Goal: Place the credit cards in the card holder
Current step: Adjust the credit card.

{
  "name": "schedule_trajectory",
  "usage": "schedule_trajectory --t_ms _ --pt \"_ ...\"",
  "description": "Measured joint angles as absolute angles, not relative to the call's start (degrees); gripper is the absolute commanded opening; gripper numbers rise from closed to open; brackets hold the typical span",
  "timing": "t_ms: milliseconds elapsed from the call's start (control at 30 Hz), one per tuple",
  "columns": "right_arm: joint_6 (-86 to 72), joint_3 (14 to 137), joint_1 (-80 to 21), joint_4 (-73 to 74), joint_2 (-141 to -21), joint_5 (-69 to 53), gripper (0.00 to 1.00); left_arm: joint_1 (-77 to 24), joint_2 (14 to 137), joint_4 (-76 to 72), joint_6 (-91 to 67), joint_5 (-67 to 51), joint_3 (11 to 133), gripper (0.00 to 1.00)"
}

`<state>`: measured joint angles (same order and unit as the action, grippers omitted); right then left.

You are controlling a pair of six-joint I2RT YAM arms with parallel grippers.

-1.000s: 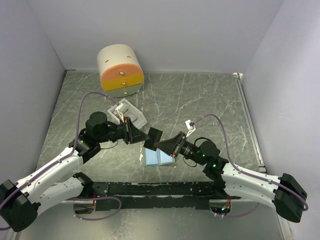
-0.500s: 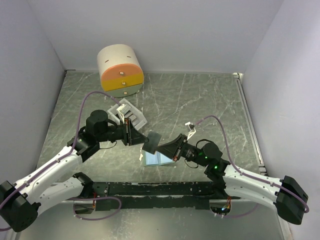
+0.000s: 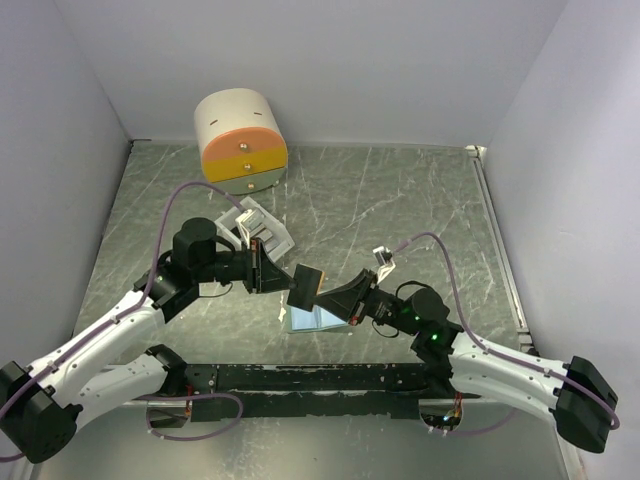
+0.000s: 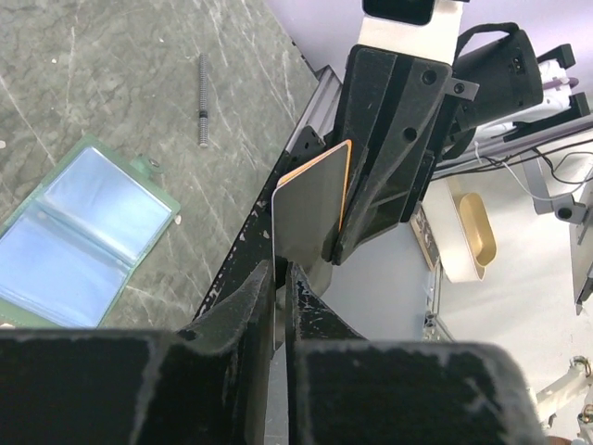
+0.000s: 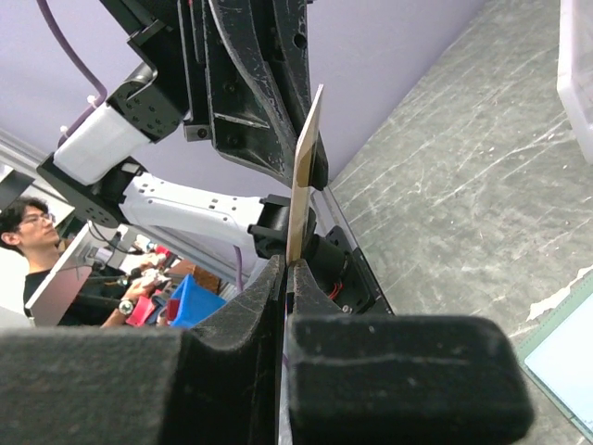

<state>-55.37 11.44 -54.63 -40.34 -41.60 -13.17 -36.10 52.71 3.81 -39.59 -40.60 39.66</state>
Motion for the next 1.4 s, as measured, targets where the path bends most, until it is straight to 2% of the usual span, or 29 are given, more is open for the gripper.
schedule_trajectory --t_ms 133,200,433,500,600,667,733,833,933,1000,1400 --pt "-54.98 11.44 -54.61 -39.53 -41.23 -13.65 0.00 -36.05 52.60 3.66 -39.42 -41.89 39.81 0.12" --pt "-54.98 11.44 -54.59 -39.51 -41.23 -13.91 0.00 -35.99 52.60 3.49 -39.46 -42.57 39.81 0.07" --pt "-55.16 10.59 -54.57 -39.53 -40.14 -13.67 0.00 -35.86 52.36 3.07 -39.51 -44.14 39.81 0.07" --pt "-55.29 10.48 -54.57 -39.55 -39.46 -13.54 0.00 -35.90 52.16 2.61 -40.07 -44.45 39.81 0.16" --pt "-55.70 10.48 -54.57 -40.32 -39.27 -13.52 0.00 -35.94 52.10 0.86 -41.45 -45.30 39.75 0.38" --pt "-56.16 10.48 -54.57 -41.25 -39.66 -13.74 0.00 -35.81 52.16 -1.21 -42.72 -45.65 39.33 0.44" --pt "-56.77 10.48 -54.57 -42.52 -40.58 -14.00 0.00 -35.77 52.31 -2.61 -43.42 -46.02 38.92 0.44" --pt "-57.45 10.46 -54.57 -43.90 -41.65 -14.22 0.00 -35.77 52.88 -4.32 -44.01 -46.76 37.91 0.39" --pt "-57.78 10.46 -54.57 -44.36 -41.98 -14.28 0.00 -35.77 53.56 -4.40 -43.66 -46.85 37.45 0.14" --pt "-57.78 10.46 -54.57 -44.21 -41.98 -14.46 0.00 -35.75 53.78 -3.99 -42.44 -46.92 37.52 0.10" --pt "-54.63 10.50 -54.57 -36.25 -36.60 -14.76 0.00 -35.97 55.00 1.28 -35.44 -51.11 40.10 0.07"
